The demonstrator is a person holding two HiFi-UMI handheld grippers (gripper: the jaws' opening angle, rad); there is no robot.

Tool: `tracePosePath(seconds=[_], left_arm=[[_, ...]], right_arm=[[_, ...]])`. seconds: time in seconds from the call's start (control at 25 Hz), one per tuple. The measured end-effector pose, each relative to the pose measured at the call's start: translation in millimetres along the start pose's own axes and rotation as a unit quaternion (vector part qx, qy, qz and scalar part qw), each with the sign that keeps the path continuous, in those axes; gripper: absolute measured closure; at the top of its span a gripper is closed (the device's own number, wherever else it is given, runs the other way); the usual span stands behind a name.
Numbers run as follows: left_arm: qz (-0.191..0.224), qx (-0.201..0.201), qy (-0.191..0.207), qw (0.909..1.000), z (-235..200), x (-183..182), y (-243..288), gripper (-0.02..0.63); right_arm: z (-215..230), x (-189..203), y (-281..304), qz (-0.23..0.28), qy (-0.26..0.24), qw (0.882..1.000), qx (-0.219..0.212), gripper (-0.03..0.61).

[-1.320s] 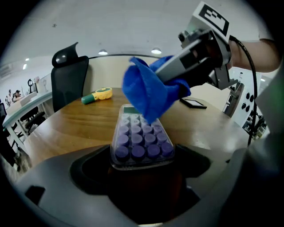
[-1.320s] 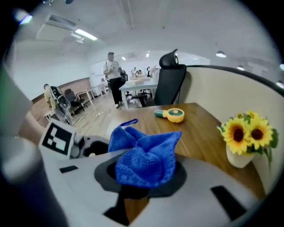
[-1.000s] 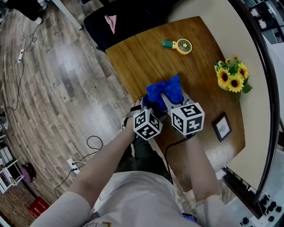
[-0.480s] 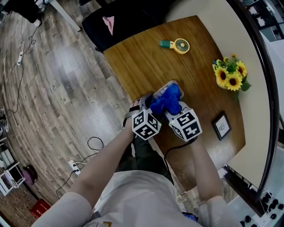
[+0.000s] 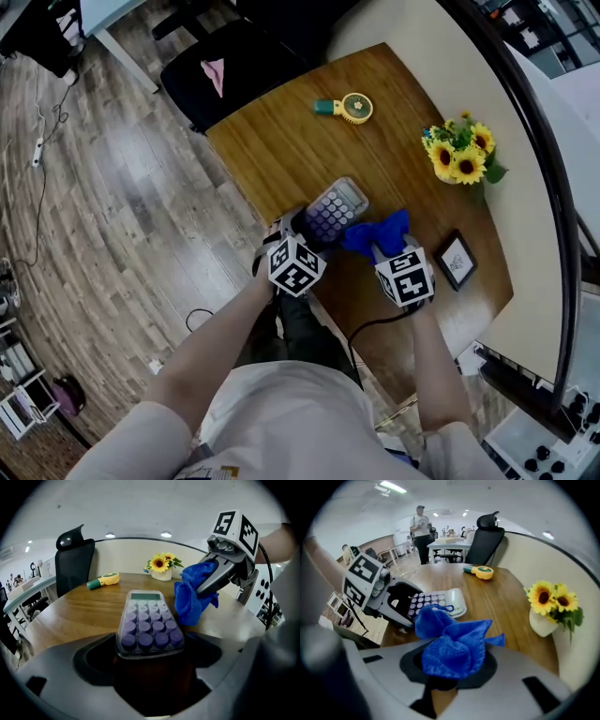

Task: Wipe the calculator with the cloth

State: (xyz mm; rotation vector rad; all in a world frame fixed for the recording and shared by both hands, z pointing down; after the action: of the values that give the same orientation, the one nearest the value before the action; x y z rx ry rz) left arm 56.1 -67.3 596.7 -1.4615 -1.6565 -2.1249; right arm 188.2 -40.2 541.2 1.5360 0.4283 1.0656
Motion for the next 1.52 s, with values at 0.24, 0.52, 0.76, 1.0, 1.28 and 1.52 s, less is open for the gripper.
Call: tracePosePath(seconds=[0.24, 0.52, 0.76, 1.0, 1.28, 1.52], left_arm=[[-0.027, 0.005, -0.015, 0.9995, -7, -3, -8, 0.166], [0.01, -0.011, -0.022, 0.9997, -24, -40, -55, 0.167], [0.084, -0.052, -0.037, 0.9944, -54, -99, -121, 0.273], [0.171, -0.078, -0.023, 0.9819, -72, -163, -194, 0.34], [0.269, -0.116, 0.025, 0.9559, -73, -229, -286, 0.399], [0.318, -0.144, 0.06, 0.935, -65, -256, -343, 0.429]], right_arm=[[6, -27, -53, 0.094, 0.069, 0.993, 0.017, 0.486], [1, -76, -128, 0.224, 0.1, 0.969, 0.029, 0.486], [-8, -104, -196, 0.299, 0.086, 0.95, 0.018, 0.485], [-15, -129, -274, 0.369, 0.062, 0.926, 0.037, 0.485], [-30, -143, -359, 0.443, 0.03, 0.892, 0.085, 0.483], [-49, -145, -412, 0.483, 0.01, 0.868, 0.115, 0.482]])
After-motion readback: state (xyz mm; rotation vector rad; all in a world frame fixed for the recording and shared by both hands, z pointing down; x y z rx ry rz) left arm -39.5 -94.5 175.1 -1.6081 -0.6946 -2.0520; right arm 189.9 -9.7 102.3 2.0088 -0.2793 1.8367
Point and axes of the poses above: the fingertips, and each gripper's own axes: y forward along the fingers, z to its right, x out of its underside, the point moved 3 cm from there along -y, backward along the fingers, and after that the axes turned 6 degrees about -x, right-handed, at the moved point
